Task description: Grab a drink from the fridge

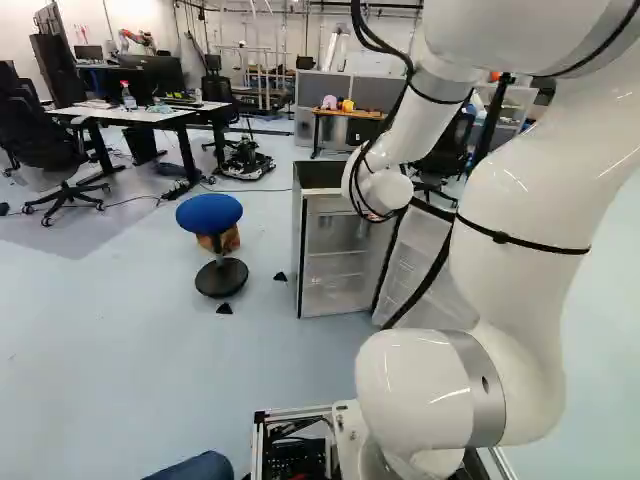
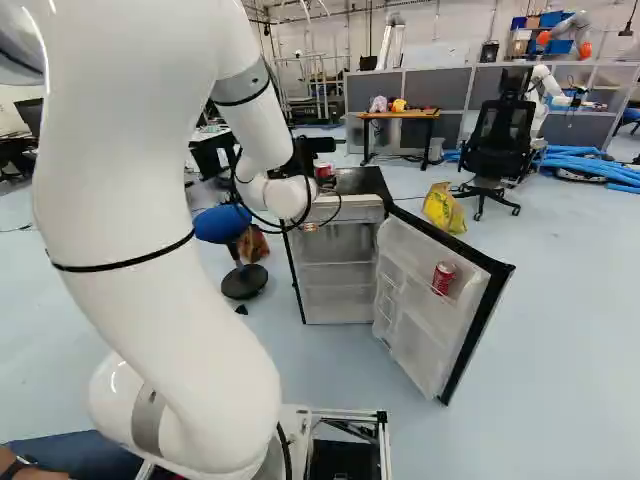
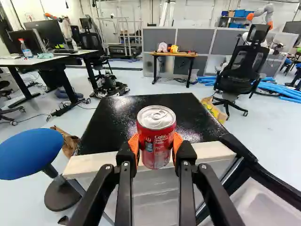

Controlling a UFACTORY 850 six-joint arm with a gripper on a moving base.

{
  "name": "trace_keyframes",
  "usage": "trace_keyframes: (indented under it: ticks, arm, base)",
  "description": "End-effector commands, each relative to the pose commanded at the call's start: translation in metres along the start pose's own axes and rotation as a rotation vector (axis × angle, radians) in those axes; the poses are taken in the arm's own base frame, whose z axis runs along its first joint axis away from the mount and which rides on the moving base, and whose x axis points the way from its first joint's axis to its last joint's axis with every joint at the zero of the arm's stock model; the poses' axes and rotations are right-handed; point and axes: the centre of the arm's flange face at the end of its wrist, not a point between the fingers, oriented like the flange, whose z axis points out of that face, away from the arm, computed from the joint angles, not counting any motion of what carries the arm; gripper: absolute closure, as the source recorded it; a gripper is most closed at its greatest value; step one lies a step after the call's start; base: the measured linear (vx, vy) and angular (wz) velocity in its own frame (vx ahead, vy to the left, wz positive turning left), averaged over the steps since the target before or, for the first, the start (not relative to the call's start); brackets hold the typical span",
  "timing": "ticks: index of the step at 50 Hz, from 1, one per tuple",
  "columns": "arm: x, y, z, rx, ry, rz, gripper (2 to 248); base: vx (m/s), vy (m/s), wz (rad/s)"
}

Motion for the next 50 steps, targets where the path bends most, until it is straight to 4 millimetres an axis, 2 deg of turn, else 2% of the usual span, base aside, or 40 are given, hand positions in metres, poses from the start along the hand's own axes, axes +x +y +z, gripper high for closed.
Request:
trace_keyframes:
  ticks: [50]
  arm:
    - [0.008, -0.018, 0.072, -0.005, -0.034, 0.034, 157]
  base:
    - [0.000, 0.000, 0.000]
